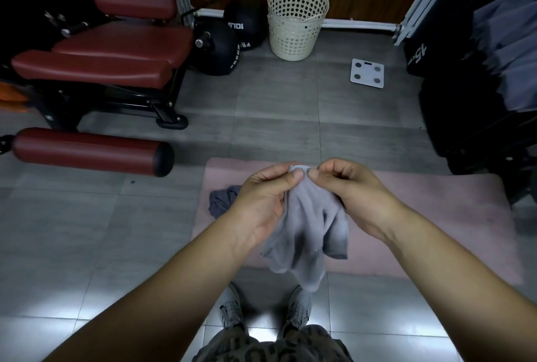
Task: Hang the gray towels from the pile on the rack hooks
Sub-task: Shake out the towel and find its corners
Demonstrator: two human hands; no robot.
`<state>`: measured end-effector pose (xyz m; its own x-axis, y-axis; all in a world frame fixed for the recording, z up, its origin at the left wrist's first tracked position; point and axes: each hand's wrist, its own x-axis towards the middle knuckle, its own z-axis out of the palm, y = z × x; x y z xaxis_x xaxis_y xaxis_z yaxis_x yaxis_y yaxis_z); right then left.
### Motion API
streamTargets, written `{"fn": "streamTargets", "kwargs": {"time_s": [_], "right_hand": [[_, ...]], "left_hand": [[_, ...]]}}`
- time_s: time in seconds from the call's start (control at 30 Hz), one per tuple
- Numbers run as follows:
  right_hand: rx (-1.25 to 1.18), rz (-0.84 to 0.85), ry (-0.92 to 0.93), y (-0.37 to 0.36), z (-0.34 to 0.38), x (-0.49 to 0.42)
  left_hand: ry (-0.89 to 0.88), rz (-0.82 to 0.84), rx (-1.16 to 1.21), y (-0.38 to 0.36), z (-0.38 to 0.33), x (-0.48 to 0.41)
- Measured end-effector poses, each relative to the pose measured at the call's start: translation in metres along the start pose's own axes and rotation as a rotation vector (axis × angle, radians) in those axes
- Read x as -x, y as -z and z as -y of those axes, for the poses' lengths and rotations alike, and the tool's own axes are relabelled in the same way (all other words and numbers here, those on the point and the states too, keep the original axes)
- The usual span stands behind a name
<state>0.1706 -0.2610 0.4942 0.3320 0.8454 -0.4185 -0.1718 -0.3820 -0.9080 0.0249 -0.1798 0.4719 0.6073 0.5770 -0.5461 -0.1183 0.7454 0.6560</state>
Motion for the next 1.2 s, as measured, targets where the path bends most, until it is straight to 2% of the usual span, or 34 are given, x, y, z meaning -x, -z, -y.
{"fn": "streamTargets", "kwargs": {"time_s": [0.13,0.3,0.43,0.53,0.6,0.7,0.9,1.2], "right_hand": [[0.284,0.177,0.002,0.022,0.000,0.000],[0.451,0.238,-0.043,0.041,-0.007,-0.012],[0.614,0.267,-0.111,0.050,-0.011,-0.019],[0.650,0.260,-0.154,0.060,-0.018,-0.022],[0.783,0.258,-0.190,0.070,-0.024,-0.023],[1.066,0.227,-0.245,0.092,-0.039,-0.022],[1.441,0.111,-0.231,0.120,-0.057,-0.018],[1.863,-0.134,-0.247,0.132,-0.064,-0.018]], "left_hand": [[-0.091,-0.008,-0.179,0.002,-0.016,-0.002],[-0.188,-0.045,-0.358,0.000,-0.030,-0.005],[-0.273,-0.177,-0.321,0.002,-0.042,-0.008],[-0.384,-0.256,-0.300,0.013,-0.056,-0.015],[-0.428,-0.307,-0.223,0.024,-0.067,-0.020],[-0.473,-0.382,-0.181,0.044,-0.085,-0.029],[-0.470,-0.518,-0.232,0.076,-0.083,-0.045],[-0.434,-0.659,-0.102,0.097,-0.064,-0.052]]}}
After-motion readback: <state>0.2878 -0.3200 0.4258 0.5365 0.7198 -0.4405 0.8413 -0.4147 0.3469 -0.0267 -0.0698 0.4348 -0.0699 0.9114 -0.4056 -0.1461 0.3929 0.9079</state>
